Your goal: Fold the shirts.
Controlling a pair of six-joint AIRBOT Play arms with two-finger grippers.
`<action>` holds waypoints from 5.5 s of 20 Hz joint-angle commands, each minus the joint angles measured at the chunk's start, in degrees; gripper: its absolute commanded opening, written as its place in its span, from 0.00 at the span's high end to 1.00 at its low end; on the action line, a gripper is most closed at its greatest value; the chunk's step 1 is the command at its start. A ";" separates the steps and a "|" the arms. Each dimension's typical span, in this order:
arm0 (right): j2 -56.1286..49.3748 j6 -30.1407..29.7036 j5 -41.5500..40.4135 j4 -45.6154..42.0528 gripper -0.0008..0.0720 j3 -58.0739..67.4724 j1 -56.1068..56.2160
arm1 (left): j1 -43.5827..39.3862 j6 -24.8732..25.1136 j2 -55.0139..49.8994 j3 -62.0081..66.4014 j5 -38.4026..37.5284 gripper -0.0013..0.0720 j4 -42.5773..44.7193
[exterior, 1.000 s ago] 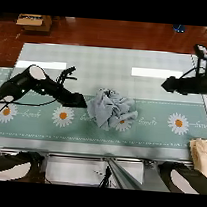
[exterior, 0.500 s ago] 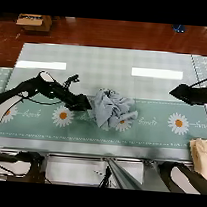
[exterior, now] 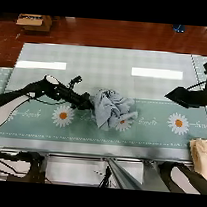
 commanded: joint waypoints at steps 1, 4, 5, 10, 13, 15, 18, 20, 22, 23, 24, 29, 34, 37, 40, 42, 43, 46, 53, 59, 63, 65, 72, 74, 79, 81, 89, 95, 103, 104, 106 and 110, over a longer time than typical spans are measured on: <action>0.02 -1.77 2.78 0.79 0.32 -4.26 -0.04 | 0.11 2.34 -0.59 0.04 -2.62 0.95 -0.74; 0.02 -3.45 -0.17 10.64 0.31 -13.86 -0.02 | 0.94 3.65 0.17 0.07 -4.42 0.95 -0.74; 0.02 -5.22 -2.38 15.80 0.31 -17.14 0.33 | 1.18 3.72 0.42 0.07 -5.07 0.95 -0.74; -0.98 -6.10 -14.69 24.39 0.31 -24.39 9.84 | 1.51 5.38 0.83 0.07 -7.23 0.95 -0.74; -5.38 -5.84 -20.87 28.89 0.26 -24.41 17.44 | 1.51 6.14 0.83 0.07 -7.67 0.95 -0.76; -8.74 -6.56 -26.29 35.71 0.27 -24.41 22.12 | 1.51 6.19 0.83 0.07 -7.89 0.95 -0.76; -10.71 -12.20 -31.04 45.13 0.72 -24.39 26.95 | 1.57 7.50 0.92 0.07 -8.11 0.96 -0.81; -9.49 -15.32 -28.33 46.42 0.94 -23.39 26.64 | 2.05 7.65 2.45 0.17 -8.44 0.96 -0.85; -5.57 -16.26 -24.06 43.76 0.94 -21.53 23.98 | 3.74 7.69 6.12 1.62 -10.23 0.96 -0.90; -2.60 -16.20 -21.92 41.88 0.94 -20.41 21.73 | 5.03 7.67 8.63 2.95 -11.17 0.96 -0.90; 0.59 -16.09 -20.13 40.15 0.94 -19.26 19.28 | 6.71 7.61 11.72 4.83 -12.13 0.96 -0.92; 16.81 -10.62 -14.38 31.21 0.94 -10.25 6.60 | 15.80 3.98 26.88 17.70 -15.52 0.96 -0.96; 24.13 -6.62 -10.91 21.44 0.94 4.02 2.29 | 20.98 -0.98 36.46 29.75 -15.72 0.96 -0.94; 24.92 -2.69 -10.27 14.19 0.94 13.68 2.29 | 21.94 -4.13 39.76 35.54 -15.69 0.96 -0.92; 24.92 -0.04 -7.96 8.22 0.94 22.97 2.29 | 21.92 -6.14 43.08 40.59 -15.67 0.96 -0.90; 24.94 2.32 -4.90 2.80 0.94 28.26 2.29 | 21.92 -7.80 45.62 43.28 -15.67 0.96 -0.04; 24.94 3.19 -2.51 -0.02 0.94 30.86 2.29 | 21.92 -9.07 47.08 44.37 -15.67 0.96 1.49; 24.94 4.52 2.56 -4.92 0.94 37.35 2.29 | 21.92 -12.17 51.47 45.86 -15.72 0.96 7.45; 24.92 6.78 3.34 -5.07 0.94 48.26 2.29 | 21.92 -14.12 57.68 46.16 -15.37 0.96 9.01; 24.92 9.38 3.21 -10.64 0.94 54.69 2.29 | 21.92 -15.34 58.01 48.65 -14.75 0.96 9.62; 23.26 10.01 5.55 -18.14 0.95 57.02 2.29 | 21.92 -18.51 57.18 49.81 -17.97 0.96 17.75; 18.86 9.94 12.07 -17.16 0.95 57.02 2.29 | 21.92 -20.04 54.93 47.84 -20.98 0.96 18.40; -5.40 6.95 13.94 -1.75 0.95 57.02 2.38 | 21.42 -15.21 42.62 39.89 -19.96 0.96 16.46; -11.67 6.95 13.88 -1.62 0.95 57.02 2.36 | 20.09 -14.34 37.44 38.16 -18.51 0.96 16.48; -24.83 6.93 12.94 -3.54 0.94 57.02 4.81 | 13.27 -12.87 21.03 37.35 -10.69 0.96 16.46; -29.22 6.91 10.73 -3.91 0.94 57.00 6.73 | 11.13 -11.89 14.43 37.38 -7.41 0.96 16.46; -41.66 7.69 10.78 -9.35 0.94 57.00 8.98 | 9.79 -12.72 -2.86 37.38 -5.07 0.96 15.34; -39.04 0.83 14.88 -11.45 0.55 57.02 7.43 | 13.66 -12.83 -4.17 39.15 -13.97 0.51 15.23; -26.95 1.55 23.78 -15.56 0.40 43.28 -8.61 | 23.50 -11.82 3.19 28.48 -27.54 0.43 23.32; -24.87 0.52 22.69 -13.97 0.39 38.47 -10.12 | 22.82 -10.62 3.80 24.06 -27.52 0.42 23.32; -20.81 -2.03 19.58 -10.75 0.39 29.16 -12.13 | 20.63 -7.45 3.91 15.96 -26.71 0.42 23.30; -14.36 -5.40 12.15 -7.37 0.39 15.74 -13.25 | 15.23 -5.55 3.85 5.64 -17.46 0.29 19.76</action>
